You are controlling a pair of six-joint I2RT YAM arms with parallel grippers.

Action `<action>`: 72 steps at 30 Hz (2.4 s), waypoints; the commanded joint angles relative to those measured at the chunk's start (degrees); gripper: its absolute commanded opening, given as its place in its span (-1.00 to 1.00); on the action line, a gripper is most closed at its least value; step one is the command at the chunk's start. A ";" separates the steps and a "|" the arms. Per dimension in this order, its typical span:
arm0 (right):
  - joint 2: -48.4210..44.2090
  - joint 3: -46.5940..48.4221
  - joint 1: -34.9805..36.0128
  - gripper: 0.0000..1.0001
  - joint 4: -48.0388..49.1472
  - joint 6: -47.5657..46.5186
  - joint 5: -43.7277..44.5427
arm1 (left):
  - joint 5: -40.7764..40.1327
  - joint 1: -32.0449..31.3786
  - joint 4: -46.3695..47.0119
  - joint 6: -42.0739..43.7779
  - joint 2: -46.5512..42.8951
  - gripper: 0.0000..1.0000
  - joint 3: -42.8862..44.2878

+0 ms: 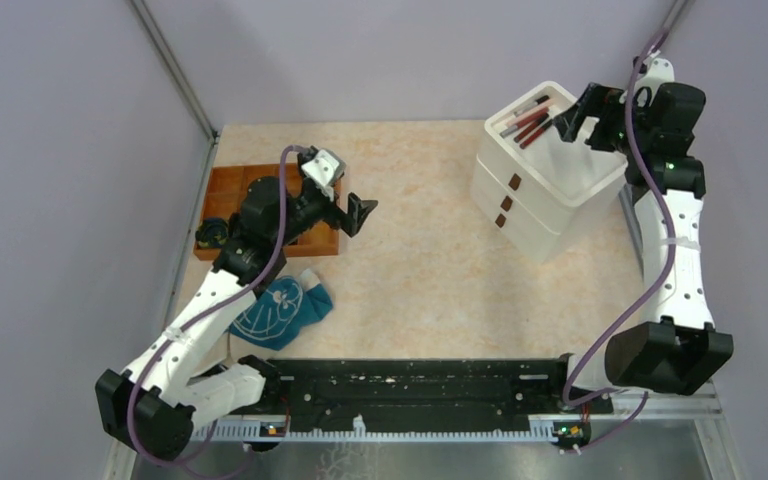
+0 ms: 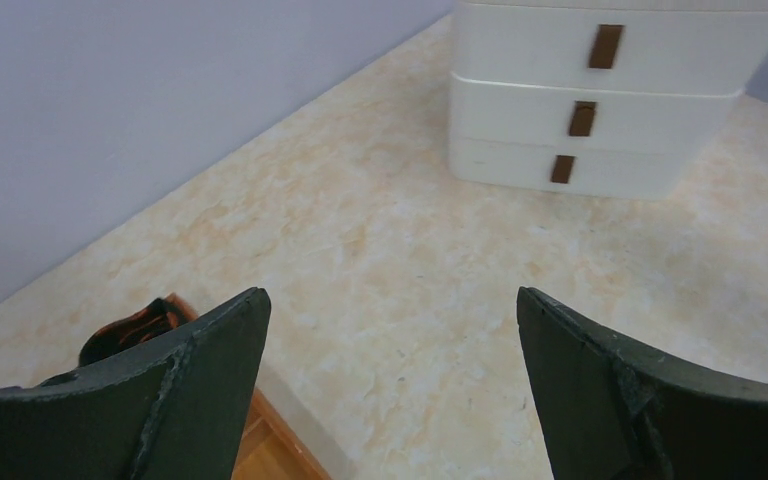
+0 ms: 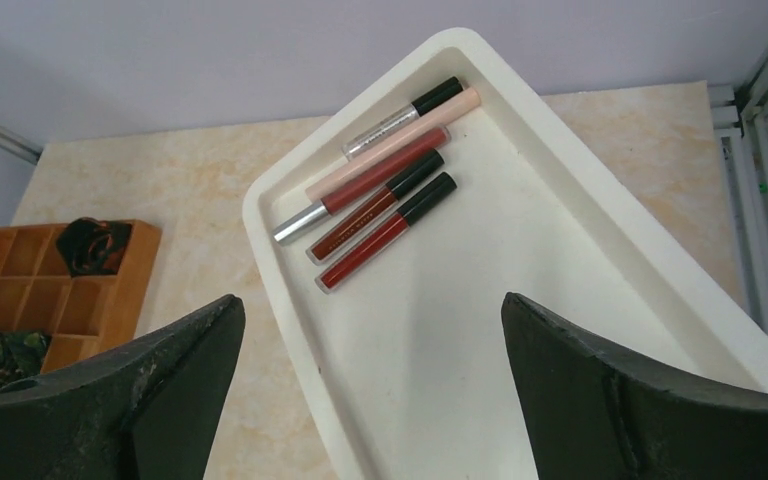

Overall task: Organize the makeup
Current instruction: Reset both arms

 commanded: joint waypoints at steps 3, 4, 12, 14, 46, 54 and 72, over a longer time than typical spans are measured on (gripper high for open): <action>-8.94 -2.40 0.38 0.97 -0.45 -7.66 -0.97 | -14.44 2.83 5.53 -4.32 -3.04 0.97 -2.07; -10.57 -4.43 0.38 0.97 0.60 -7.76 -1.36 | -15.36 3.21 5.89 -4.53 -3.45 0.97 -2.46; -22.74 -21.37 0.38 0.97 9.48 -8.50 -6.03 | -17.31 6.98 8.39 -4.37 -6.63 0.97 -5.69; -25.39 -24.62 0.39 0.97 11.80 -8.35 -6.30 | -16.95 8.19 9.26 -4.33 -8.02 0.97 -6.75; -52.61 -38.11 -1.37 0.97 10.26 -18.10 -11.37 | -7.69 13.80 2.14 3.89 -30.50 0.97 -14.27; -55.29 -40.79 -2.13 0.97 11.45 -18.77 -10.13 | -3.18 16.99 5.04 1.63 -34.42 0.97 -19.79; -57.43 -42.32 -2.26 0.97 11.68 -19.76 -12.55 | -0.99 19.32 5.26 2.95 -36.36 0.97 -22.25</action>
